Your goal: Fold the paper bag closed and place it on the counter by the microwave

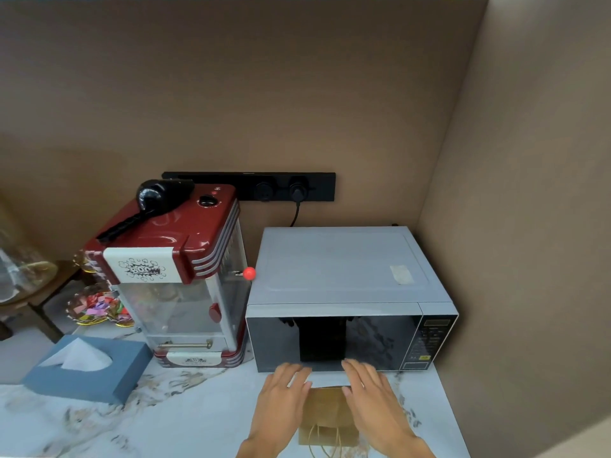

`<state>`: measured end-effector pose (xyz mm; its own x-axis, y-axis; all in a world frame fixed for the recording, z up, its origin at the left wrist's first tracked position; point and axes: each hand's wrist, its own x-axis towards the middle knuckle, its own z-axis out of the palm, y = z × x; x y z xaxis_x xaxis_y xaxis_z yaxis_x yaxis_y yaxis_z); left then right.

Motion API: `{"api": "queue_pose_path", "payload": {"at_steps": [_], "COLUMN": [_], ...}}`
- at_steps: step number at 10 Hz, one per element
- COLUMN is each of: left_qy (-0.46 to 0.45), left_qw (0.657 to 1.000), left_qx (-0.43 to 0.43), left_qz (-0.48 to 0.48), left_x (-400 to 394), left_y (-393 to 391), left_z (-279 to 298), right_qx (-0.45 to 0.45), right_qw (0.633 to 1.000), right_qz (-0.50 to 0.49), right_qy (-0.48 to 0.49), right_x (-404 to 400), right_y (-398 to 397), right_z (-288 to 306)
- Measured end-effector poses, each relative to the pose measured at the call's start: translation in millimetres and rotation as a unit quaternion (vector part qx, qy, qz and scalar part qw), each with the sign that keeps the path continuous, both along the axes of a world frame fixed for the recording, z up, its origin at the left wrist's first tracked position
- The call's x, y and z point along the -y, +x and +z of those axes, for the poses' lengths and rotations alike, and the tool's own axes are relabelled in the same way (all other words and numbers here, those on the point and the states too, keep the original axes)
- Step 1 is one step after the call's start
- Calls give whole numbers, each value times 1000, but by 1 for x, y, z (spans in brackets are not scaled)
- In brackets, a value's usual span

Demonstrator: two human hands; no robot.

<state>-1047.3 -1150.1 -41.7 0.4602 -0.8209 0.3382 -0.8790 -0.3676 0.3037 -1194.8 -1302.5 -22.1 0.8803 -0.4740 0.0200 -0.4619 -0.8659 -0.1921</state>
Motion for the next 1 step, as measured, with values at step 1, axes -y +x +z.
{"api": "queue_pose_path", "payload": {"at_steps": [1], "left_qy": [-33], "left_qw": [999], "left_qx": [14], "left_qz": [34], "left_x": [0], "left_y": [-1], "left_z": [5], "right_qx": [72], "right_qw": [997], "right_qz": [16], "right_qy": [-29], "right_x": [-4], "right_y": [-1], "right_z": [10]}}
